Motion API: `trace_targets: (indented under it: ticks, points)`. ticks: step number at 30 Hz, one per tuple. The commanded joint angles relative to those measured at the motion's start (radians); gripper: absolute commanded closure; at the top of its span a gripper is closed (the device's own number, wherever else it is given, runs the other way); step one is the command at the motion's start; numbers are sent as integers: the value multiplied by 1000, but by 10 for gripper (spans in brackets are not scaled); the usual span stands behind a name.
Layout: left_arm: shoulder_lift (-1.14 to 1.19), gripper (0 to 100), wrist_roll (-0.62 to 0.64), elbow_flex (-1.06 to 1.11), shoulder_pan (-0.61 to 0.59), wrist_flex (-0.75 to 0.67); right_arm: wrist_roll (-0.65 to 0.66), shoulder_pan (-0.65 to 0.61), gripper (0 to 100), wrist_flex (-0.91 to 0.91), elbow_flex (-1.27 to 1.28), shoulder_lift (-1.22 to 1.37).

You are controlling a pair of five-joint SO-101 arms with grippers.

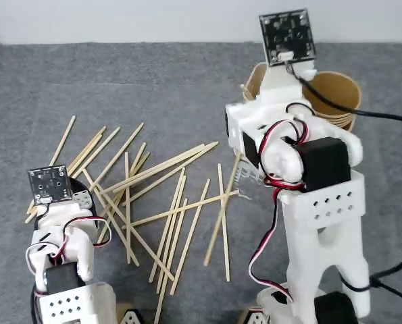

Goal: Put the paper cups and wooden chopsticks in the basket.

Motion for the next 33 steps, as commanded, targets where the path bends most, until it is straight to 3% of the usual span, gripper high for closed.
trace_targets:
  ticks: [1,8,17,25,33]
  points:
    - [-12,980,0,-7,15,-20,8,-15,987,82,8,-54]
    - [-9,897,-52,-50,21,20,9,-13,990,260,18,-116]
    - [-5,893,-181,-259,210,307,8,-16,990,251,319,-358]
    - [6,938,-282,-380,322,457,14,-8,990,168,657,-536]
    - [410,938,-359,-545,321,459,17,-7,990,-16,878,-645]
